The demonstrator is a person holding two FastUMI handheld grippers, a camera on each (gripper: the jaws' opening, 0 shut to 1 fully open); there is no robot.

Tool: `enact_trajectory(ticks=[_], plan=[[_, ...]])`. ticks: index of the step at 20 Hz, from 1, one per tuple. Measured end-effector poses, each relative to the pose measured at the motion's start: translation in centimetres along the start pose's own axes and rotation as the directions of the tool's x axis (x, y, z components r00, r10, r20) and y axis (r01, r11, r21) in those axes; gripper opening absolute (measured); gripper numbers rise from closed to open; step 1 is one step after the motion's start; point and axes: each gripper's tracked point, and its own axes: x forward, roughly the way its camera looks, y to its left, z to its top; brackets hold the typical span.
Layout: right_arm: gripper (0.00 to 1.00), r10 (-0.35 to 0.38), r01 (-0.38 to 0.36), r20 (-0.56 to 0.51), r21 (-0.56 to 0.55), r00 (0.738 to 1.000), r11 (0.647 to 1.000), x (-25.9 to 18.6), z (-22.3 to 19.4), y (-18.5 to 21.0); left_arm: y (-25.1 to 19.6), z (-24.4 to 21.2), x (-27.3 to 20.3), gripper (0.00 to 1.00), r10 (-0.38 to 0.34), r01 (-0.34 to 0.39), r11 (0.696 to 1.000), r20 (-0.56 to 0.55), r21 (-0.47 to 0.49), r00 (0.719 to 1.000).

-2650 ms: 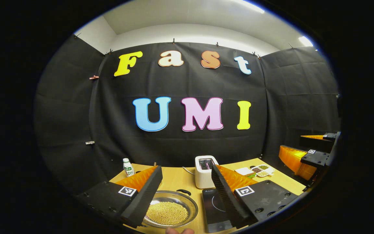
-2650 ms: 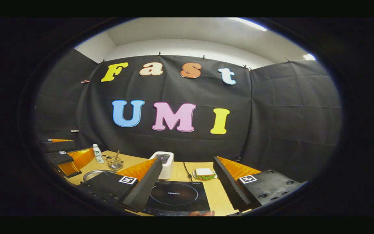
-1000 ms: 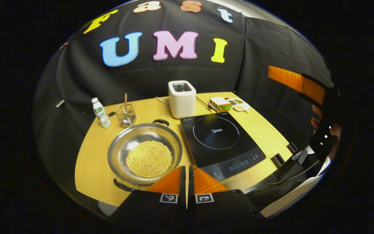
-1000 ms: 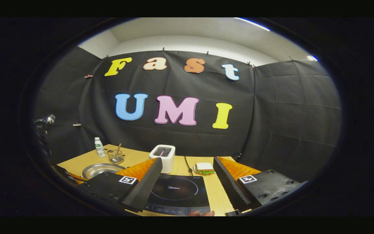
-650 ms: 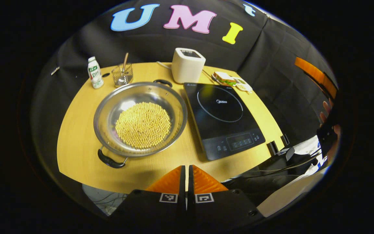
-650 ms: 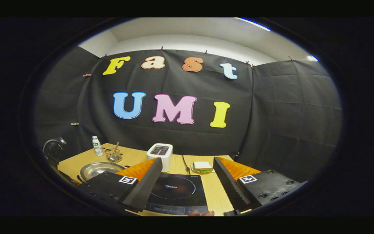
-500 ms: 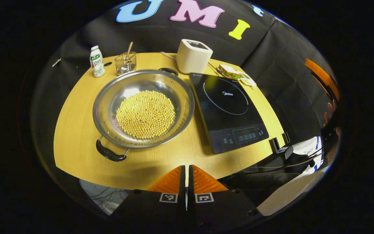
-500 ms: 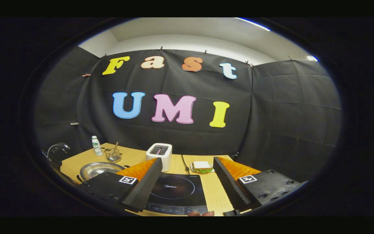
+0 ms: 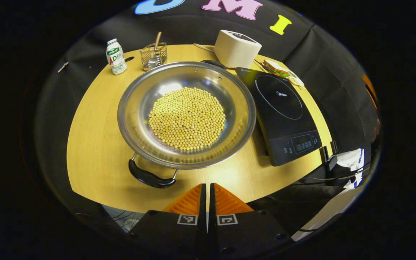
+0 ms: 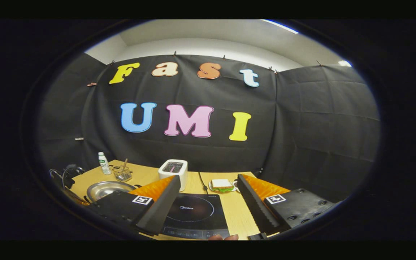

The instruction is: First push the handle of the pot to place it horizontally, then grasp the pot with both hands and set it on the induction cooktop.

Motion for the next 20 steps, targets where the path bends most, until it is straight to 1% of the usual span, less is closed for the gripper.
enact_trajectory(ticks=[5, 8, 12, 17, 20], plan=[[0.96, -0.006, 0.006, -0.006, -0.003, 1.000, 1.000, 0.4, -0.2, 0.0, 1.4, 0.4, 1.2, 0.05, -0.015, 0.014, 0.998, -0.014, -0.055, 1.000], [0.96, -0.011, 0.011, -0.009, -0.006, 1.000, 1.000, 0.6, -0.3, -0.1, 2.5, 0.5, 1.5, 0.05, -0.004, 0.003, 0.997, -0.008, -0.079, 1.000], [0.98, -0.007, 0.007, -0.014, -0.009, 1.000, 1.000, 0.7, -0.6, 0.2, 3.0, 0.6, 1.3, 0.05, -0.039, 0.039, 0.993, 0.001, -0.108, 0.999], [0.96, -0.005, 0.005, -0.015, -0.016, 1.000, 1.000, 1.1, -0.6, 0.3, 5.5, 0.9, 1.1, 0.05, 0.000, 0.000, 0.995, -0.007, -0.096, 1.000], [0.96, -0.005, 0.005, -0.019, -0.023, 1.000, 1.000, 1.2, -0.8, 0.4, 7.5, 1.2, 0.9, 0.05, 0.024, -0.025, 0.995, -0.012, -0.097, 1.000]])
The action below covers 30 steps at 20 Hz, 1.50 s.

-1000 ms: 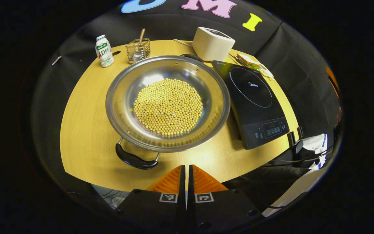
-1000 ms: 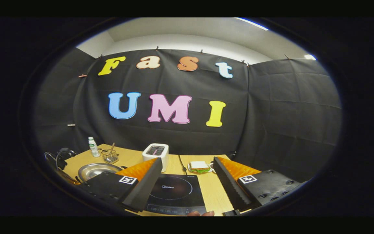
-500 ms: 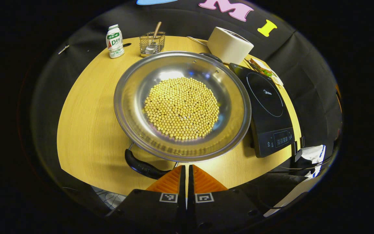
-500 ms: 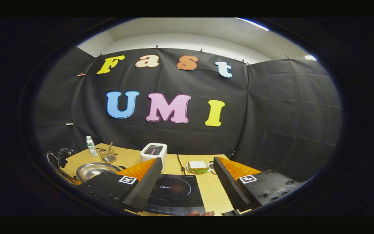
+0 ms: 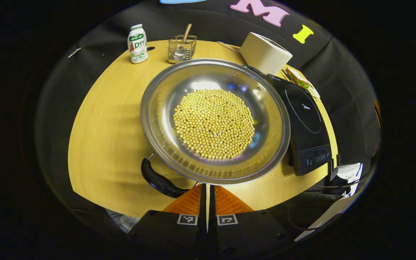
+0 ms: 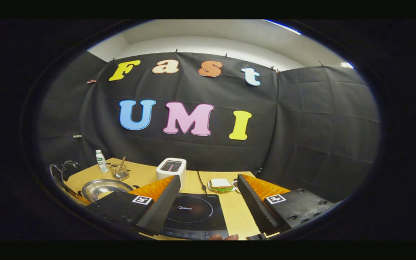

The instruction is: First push the handle of the pot to place it horizontally, then grasp the pot with both hands and set it on the induction cooktop.

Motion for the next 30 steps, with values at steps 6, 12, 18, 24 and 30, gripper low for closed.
enact_trajectory(ticks=[6, 12, 18, 24, 30], plan=[[0.98, -0.005, 0.005, -0.002, -0.012, 1.000, 1.000, 0.2, -0.1, -0.1, 4.5, 1.3, 0.2, 0.05, 0.062, -0.062, 0.998, 0.001, -0.031, 0.998], [0.96, -0.021, 0.021, 0.008, -0.018, 1.000, 1.000, 0.3, 0.2, -0.5, 8.8, 3.3, 0.9, 0.05, 0.129, -0.127, 0.986, 0.017, -0.104, 0.991], [0.96, -0.025, 0.025, -0.005, -0.033, 1.000, 0.999, 0.3, -0.2, -0.5, 11.7, 5.5, 1.3, 0.05, 0.180, -0.169, 0.970, 0.045, -0.172, 0.983], [0.98, -0.024, 0.023, -0.018, -0.048, 1.000, 0.999, 0.4, -0.4, -0.3, 14.4, 8.8, 2.2, 0.05, 0.248, -0.235, 0.958, 0.065, -0.167, 0.966], [0.98, -0.015, 0.013, -0.037, -0.054, 0.999, 0.998, 0.7, -0.7, 0.0, 15.9, 10.7, 3.0, 0.05, 0.313, -0.303, 0.945, 0.077, -0.123, 0.947]])
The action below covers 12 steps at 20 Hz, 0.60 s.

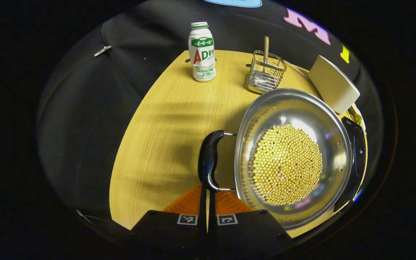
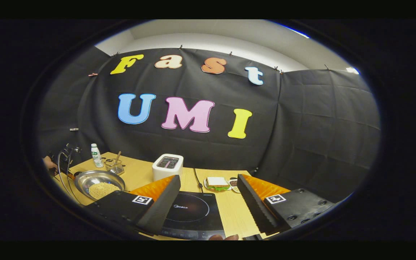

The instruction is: First push the handle of the pot to place it horizontally, then grasp the pot with both hands and set it on the induction cooktop.

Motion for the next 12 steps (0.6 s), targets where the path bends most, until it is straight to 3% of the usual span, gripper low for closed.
enact_trajectory(ticks=[2, 5, 9, 12], plan=[[0.98, 0.013, -0.013, -0.007, -0.001, 1.000, 1.000, 0.2, -0.1, 0.6, 0.2, -0.1, -0.3, 0.05, 0.004, -0.004, 1.000, 0.034, -0.013, 0.999], [0.98, 0.040, -0.040, -0.021, 0.000, 0.999, 0.999, 0.9, -0.6, 1.9, 1.7, -0.9, -1.6, 0.05, 0.072, -0.071, 0.997, 0.106, -0.018, 0.992], [0.98, 0.115, -0.114, -0.055, 0.018, 0.992, 0.993, 1.8, -1.4, 5.1, 1.2, -2.2, -3.7, 0.05, 0.016, -0.004, 0.998, 0.179, -0.065, 0.984], [0.98, 0.194, -0.192, -0.081, 0.033, 0.978, 0.981, 2.9, -2.1, 8.4, 1.9, -0.9, -5.6, 0.05, 0.025, -0.011, 0.999, 0.296, -0.049, 0.955]])
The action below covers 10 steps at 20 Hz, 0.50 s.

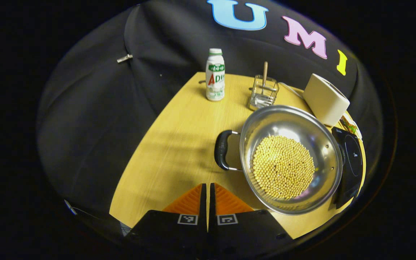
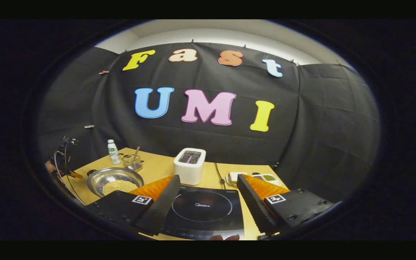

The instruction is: First push the handle of the pot to place it horizontally, then grasp the pot with both hands and set it on the induction cooktop.

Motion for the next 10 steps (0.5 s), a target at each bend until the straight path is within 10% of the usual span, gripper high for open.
enact_trajectory(ticks=[4, 10], plan=[[0.98, 0.114, -0.112, -0.084, 0.028, 0.990, 0.993, 2.7, -2.6, 4.8, -0.2, 2.9, -1.3, 0.05, -0.018, 0.010, 0.998, 0.134, 0.063, 0.991], [0.98, 0.210, -0.193, -0.221, 0.095, 0.952, 0.976, 6.3, -6.8, 10.8, -2.8, 5.4, -1.1, 0.58, -0.139, 0.130, 0.990, 0.211, 0.052, 0.968]])
